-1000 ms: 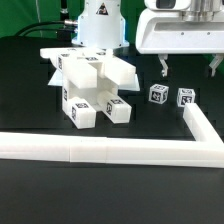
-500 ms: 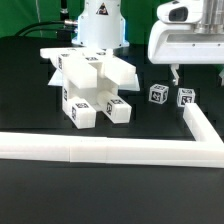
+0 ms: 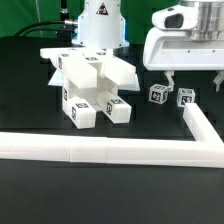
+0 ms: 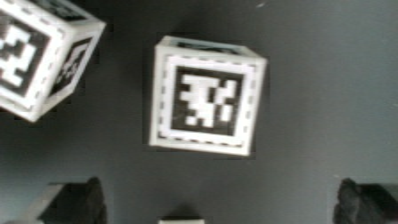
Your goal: Assemble chair
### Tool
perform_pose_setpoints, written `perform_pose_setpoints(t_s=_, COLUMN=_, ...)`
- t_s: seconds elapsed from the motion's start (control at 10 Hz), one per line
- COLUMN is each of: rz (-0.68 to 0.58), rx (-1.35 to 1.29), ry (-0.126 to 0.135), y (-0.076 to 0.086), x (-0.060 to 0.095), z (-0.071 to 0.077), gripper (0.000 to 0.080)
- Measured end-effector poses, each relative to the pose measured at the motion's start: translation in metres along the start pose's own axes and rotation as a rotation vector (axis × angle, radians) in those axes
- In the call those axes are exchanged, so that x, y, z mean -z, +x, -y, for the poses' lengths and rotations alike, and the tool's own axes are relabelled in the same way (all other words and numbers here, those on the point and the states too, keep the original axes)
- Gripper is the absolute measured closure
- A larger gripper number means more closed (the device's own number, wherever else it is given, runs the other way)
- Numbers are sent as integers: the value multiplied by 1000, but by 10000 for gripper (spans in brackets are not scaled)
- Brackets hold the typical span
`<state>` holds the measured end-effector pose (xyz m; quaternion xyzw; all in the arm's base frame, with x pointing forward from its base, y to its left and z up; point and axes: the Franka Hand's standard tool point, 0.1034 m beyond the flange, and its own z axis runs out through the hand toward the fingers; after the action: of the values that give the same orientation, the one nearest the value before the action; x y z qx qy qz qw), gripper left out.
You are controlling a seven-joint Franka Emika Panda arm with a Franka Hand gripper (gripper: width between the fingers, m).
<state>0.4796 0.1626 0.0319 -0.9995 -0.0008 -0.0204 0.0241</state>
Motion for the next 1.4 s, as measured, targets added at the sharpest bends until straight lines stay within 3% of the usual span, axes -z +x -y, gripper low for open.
perform_pose_setpoints(t_s=0.3, rz=-10, rx=4, ry=-8, y=-6, x=-16, z=0, gripper=151)
perform_pose_setpoints(t_s=0.7, rz=7, rx=-15, ry=-15, y=-13, x=-23, z=-3, gripper=151)
perform_pose_setpoints(t_s=0.9, rz=21, rx=-29, ry=-15, y=-22, x=-27, z=1, gripper=414)
perform_pose_setpoints(t_s=1.0, rz=22, rx=-26, ry=-15, y=-23, x=-27, z=3, gripper=414)
perform_pose_setpoints(t_s=1.1, rz=21, rx=-23, ry=-15, y=-23, x=-27, z=2, gripper=534)
perform_pose_setpoints(t_s=1.4, rz=23, rx=-13, ry=-13, y=-12, x=-18, z=0, gripper=534)
